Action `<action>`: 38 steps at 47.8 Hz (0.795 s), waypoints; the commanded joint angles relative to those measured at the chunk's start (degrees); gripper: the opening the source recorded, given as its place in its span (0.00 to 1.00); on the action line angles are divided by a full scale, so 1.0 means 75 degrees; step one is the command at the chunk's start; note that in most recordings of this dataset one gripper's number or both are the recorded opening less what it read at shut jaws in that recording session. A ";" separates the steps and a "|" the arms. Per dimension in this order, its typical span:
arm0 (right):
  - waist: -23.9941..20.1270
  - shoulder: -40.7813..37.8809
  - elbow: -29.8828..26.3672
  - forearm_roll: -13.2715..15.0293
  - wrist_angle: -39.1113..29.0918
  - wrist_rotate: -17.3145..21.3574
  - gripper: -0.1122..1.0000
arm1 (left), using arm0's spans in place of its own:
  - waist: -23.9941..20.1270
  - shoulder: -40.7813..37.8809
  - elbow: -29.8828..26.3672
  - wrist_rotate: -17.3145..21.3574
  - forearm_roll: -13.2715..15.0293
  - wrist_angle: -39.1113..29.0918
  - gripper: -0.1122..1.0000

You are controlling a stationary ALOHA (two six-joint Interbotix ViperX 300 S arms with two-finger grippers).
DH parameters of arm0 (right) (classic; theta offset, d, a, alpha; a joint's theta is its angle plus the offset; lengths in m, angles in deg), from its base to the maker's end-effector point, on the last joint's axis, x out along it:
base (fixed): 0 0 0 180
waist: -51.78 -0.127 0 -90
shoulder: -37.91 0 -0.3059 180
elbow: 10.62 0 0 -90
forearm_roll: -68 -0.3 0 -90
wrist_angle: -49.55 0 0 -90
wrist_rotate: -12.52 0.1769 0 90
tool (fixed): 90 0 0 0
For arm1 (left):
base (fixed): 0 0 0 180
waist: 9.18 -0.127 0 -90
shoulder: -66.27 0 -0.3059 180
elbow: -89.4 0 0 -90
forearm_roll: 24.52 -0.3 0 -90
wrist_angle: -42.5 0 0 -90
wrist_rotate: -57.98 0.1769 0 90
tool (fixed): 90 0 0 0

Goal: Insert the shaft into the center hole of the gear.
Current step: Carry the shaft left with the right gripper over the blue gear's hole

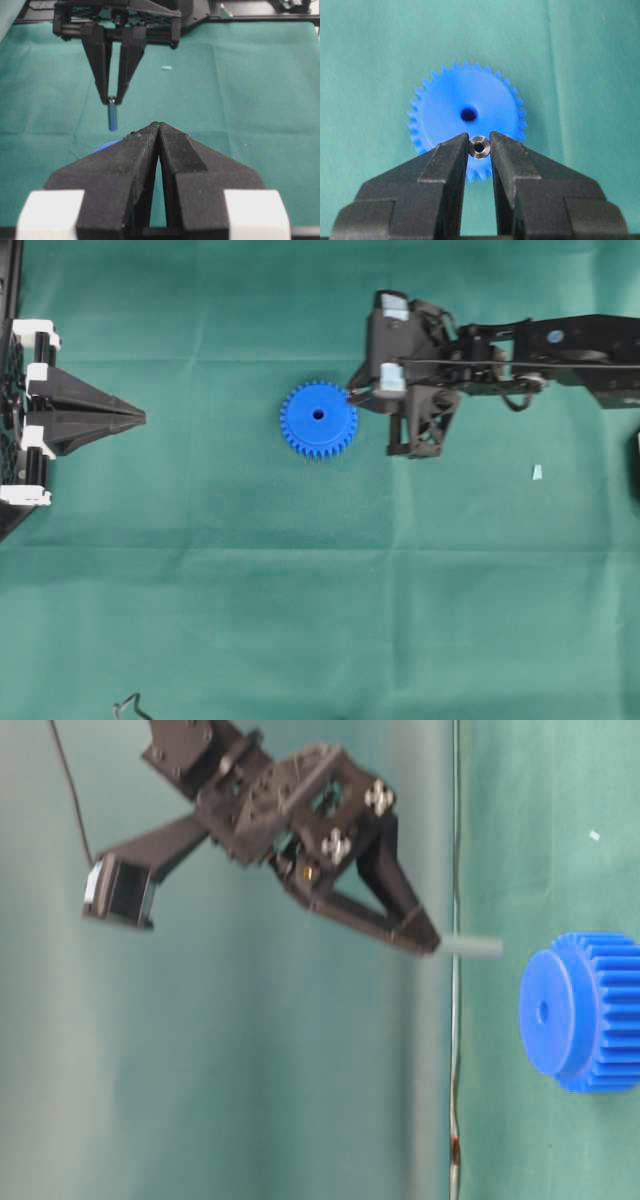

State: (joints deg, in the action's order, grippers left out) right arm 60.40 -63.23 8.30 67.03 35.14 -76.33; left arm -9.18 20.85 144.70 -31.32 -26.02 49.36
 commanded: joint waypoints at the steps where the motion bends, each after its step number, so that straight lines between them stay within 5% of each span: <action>1: -0.0082 -0.0082 -0.0445 -0.0012 0.0023 0.0023 0.25 | 0.0023 -0.0023 -0.0211 -0.0012 -0.0023 0.0035 0.10; 38: -0.0234 -0.0820 -0.0773 -0.0023 0.0070 0.0035 0.25 | 0.0023 -0.0023 -0.0211 -0.0012 -0.0023 -0.0082 0.10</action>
State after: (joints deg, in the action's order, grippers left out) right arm 58.73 -69.65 3.29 66.95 35.31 -76.25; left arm -9.18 20.85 144.61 -31.41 -26.10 48.57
